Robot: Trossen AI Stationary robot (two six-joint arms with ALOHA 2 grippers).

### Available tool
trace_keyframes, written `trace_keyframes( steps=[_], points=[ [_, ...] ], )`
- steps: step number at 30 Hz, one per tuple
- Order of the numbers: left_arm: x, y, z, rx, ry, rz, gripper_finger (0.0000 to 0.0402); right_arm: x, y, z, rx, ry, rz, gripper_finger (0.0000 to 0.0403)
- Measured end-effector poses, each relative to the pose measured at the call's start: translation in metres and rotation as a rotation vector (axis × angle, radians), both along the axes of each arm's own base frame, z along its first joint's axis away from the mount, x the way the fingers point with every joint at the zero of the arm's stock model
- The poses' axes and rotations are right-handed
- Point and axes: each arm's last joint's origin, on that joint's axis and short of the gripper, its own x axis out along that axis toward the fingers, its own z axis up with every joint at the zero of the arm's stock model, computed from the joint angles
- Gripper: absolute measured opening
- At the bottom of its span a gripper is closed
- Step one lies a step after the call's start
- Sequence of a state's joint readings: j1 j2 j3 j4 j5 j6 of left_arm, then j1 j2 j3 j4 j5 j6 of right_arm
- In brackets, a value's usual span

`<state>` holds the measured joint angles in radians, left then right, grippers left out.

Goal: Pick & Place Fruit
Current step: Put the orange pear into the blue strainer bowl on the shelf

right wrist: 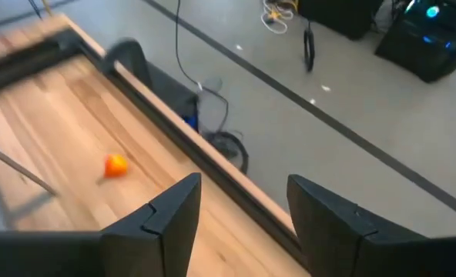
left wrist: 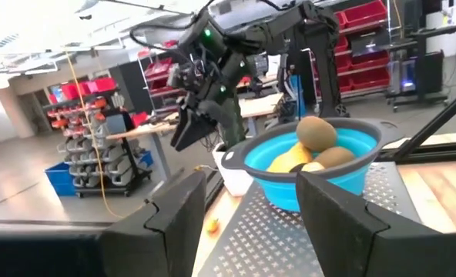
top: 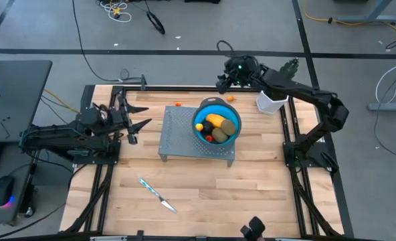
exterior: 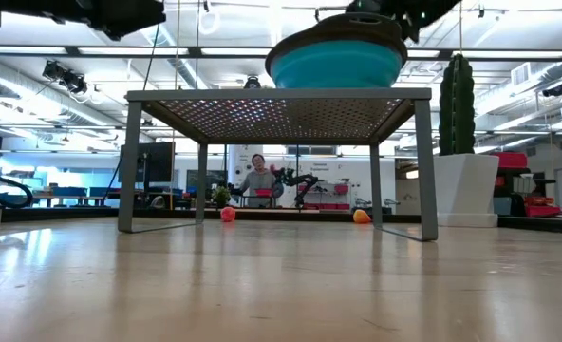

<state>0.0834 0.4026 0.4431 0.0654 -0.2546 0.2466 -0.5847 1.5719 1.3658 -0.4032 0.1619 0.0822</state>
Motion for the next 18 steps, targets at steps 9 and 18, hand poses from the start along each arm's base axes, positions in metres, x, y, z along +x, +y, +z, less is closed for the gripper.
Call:
trace_keyframes(
  steps=[9,18],
  points=[
    [0.0,0.001,-0.001,-0.01,0.003,0.03,0.021,-0.026,-0.02,-0.051,0.054,0.106,-0.047,0.0202],
    [-0.001,0.002,0.0,0.004,0.001,0.061,0.021,-0.041,-0.022,-0.1,0.099,0.063,0.04,0.0202]
  ],
)
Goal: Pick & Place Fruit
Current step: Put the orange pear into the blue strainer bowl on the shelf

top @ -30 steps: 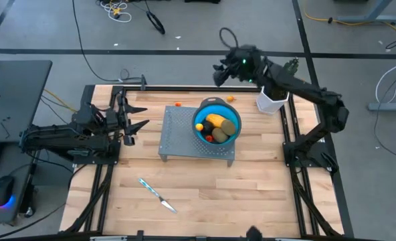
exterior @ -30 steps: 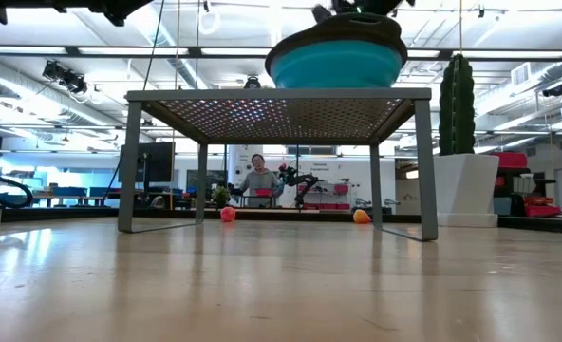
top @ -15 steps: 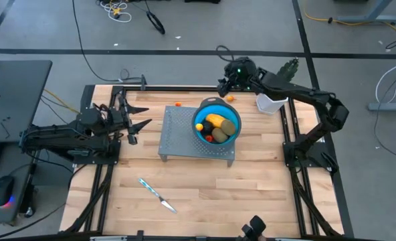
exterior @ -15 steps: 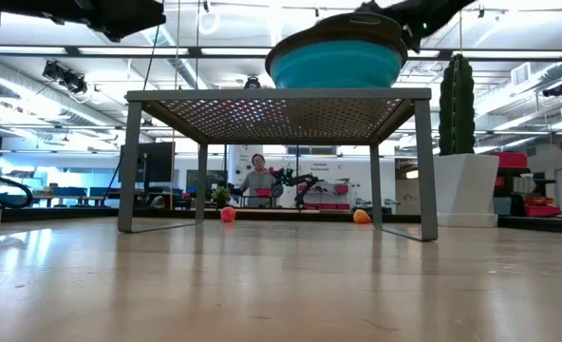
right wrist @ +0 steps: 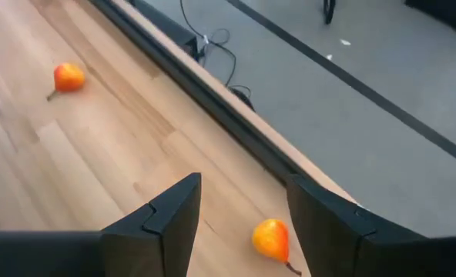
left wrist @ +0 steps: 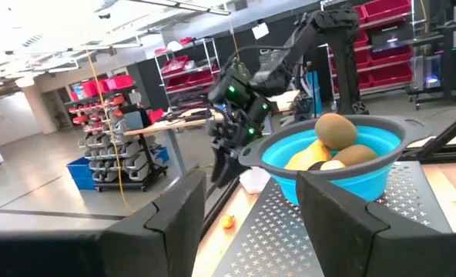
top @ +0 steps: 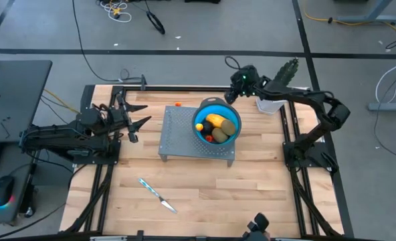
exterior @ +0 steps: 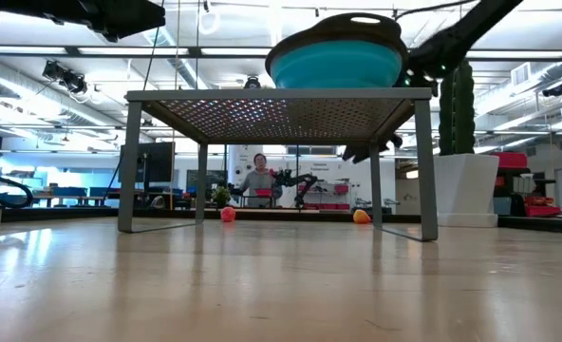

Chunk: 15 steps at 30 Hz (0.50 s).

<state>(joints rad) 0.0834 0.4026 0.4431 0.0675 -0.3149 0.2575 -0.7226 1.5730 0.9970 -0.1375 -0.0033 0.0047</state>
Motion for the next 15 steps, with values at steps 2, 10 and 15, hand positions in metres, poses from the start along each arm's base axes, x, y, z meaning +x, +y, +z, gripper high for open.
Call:
trace_keyframes(
  steps=[2,10,15],
  points=[
    [0.0,0.0,0.0,0.008,-0.001,0.001,0.021,-0.002,0.002,-0.009,-0.006,0.004,0.009,0.0202],
    [0.0,0.0,0.001,0.002,-0.008,0.0,0.021,-0.007,0.016,-0.035,0.009,0.042,0.017,0.0202],
    [0.0,0.0,0.001,-0.007,-0.015,-0.002,0.021,-0.005,0.027,-0.045,-0.003,0.002,0.046,0.0209]
  ],
)
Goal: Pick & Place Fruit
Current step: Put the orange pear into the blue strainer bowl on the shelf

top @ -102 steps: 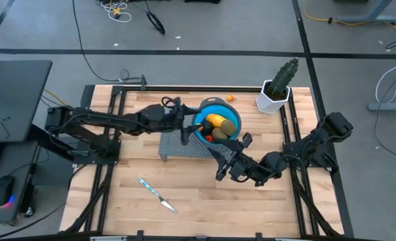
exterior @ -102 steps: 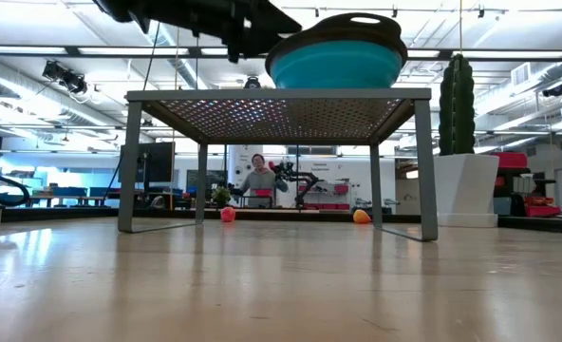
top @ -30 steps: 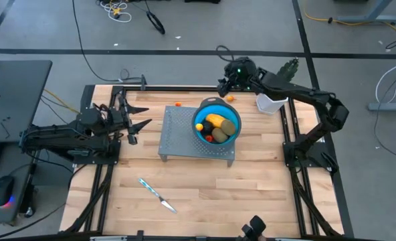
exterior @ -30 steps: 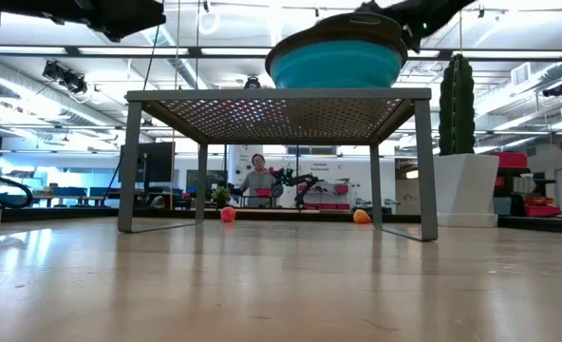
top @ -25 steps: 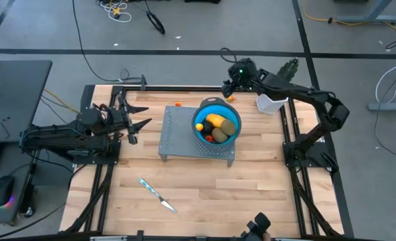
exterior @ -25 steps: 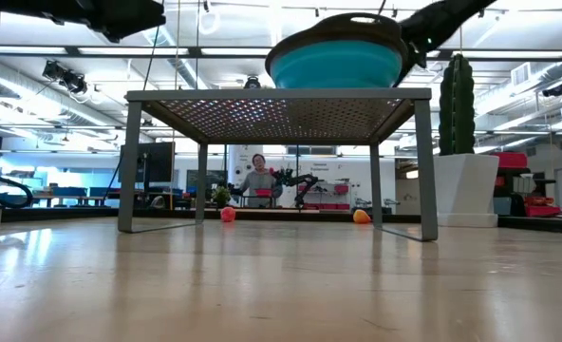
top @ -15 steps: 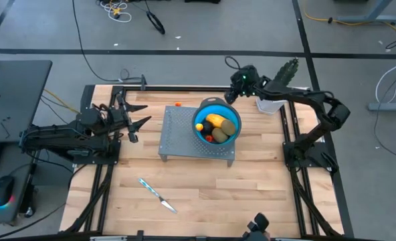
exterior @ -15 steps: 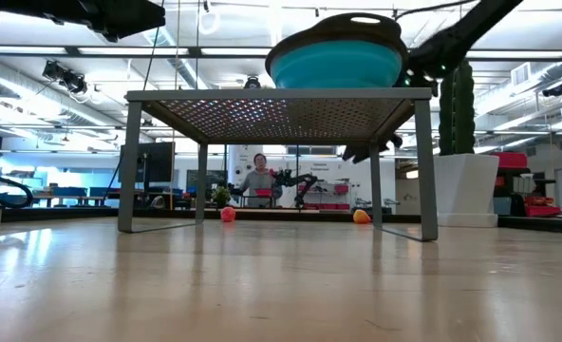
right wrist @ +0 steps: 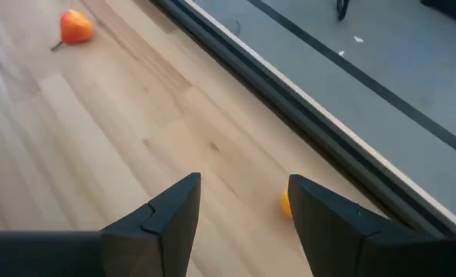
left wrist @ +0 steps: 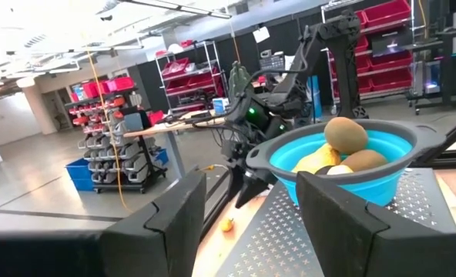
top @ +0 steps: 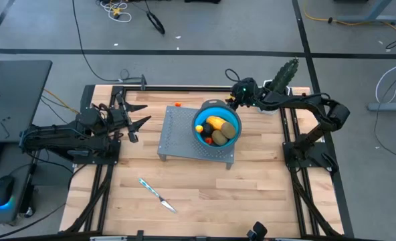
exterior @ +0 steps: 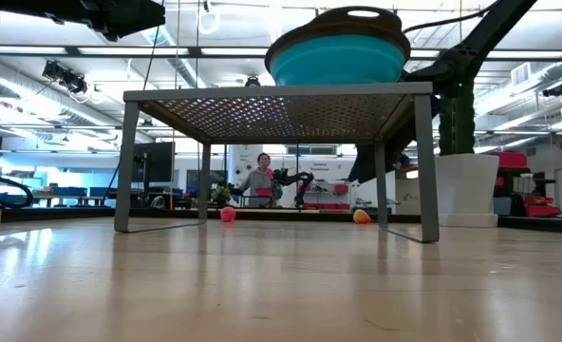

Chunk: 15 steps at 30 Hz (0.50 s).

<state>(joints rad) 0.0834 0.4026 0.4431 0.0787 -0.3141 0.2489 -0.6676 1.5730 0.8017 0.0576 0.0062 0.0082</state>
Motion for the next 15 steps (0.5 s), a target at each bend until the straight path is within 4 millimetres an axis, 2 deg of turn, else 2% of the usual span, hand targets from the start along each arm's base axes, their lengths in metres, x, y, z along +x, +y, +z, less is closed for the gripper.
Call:
trace_keyframes(
  steps=[10,15],
  points=[
    [0.0,0.0,0.003,0.025,-0.018,0.003,0.021,0.0,0.002,-0.003,-0.006,-0.032,-0.034,0.0224],
    [-0.001,0.0,0.004,0.024,-0.033,0.002,0.021,0.005,-0.002,-0.019,0.041,-0.036,-0.062,0.0224]
  ],
)
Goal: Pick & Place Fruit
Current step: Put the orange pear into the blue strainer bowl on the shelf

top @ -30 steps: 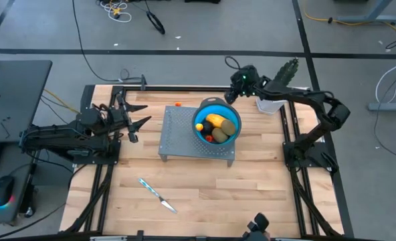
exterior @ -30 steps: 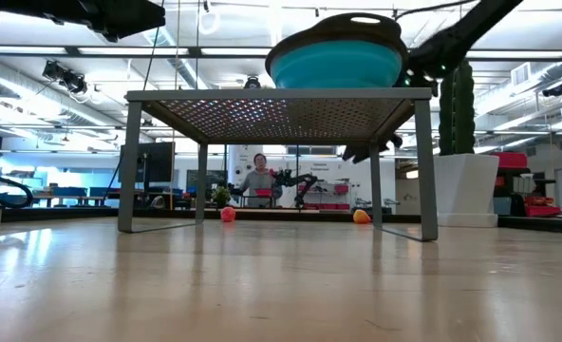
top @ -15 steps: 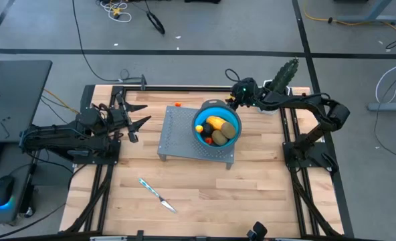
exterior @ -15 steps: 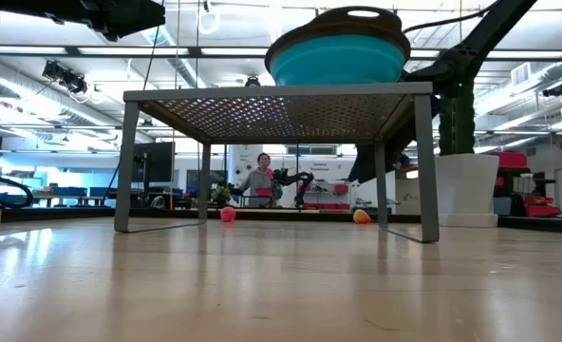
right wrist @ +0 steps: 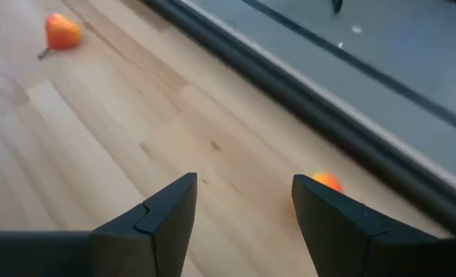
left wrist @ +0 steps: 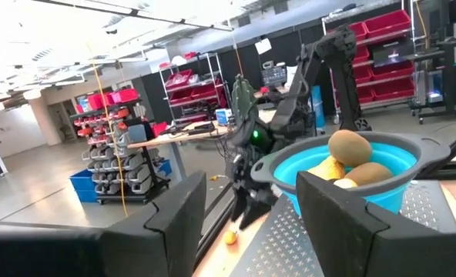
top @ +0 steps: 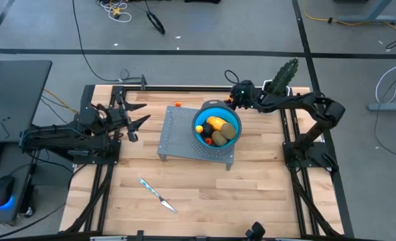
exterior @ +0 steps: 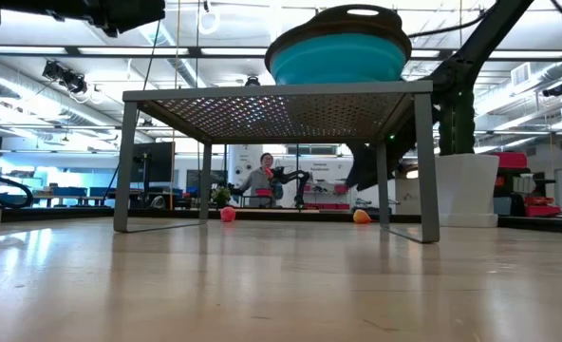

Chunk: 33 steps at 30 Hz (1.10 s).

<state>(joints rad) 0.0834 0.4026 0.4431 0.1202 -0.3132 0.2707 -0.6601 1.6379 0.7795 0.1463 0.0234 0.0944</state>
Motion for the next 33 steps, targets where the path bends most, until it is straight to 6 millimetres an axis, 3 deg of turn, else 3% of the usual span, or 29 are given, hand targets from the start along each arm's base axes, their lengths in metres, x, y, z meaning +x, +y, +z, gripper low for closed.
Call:
trace_keyframes(
  steps=[6,25,33],
  points=[
    [0.0,0.0,0.0,0.0,-0.001,-0.002,0.021,0.002,-0.001,-0.023,0.065,0.056,-0.016,0.0225],
    [0.0,0.0,-0.002,-0.005,0.022,-0.003,0.021,0.003,-0.008,-0.021,-0.08,0.094,-0.107,0.0225],
    [0.0,0.0,-0.002,-0.004,0.022,-0.003,0.021,0.008,-0.01,-0.038,-0.072,0.104,-0.131,0.0225]
  ],
)
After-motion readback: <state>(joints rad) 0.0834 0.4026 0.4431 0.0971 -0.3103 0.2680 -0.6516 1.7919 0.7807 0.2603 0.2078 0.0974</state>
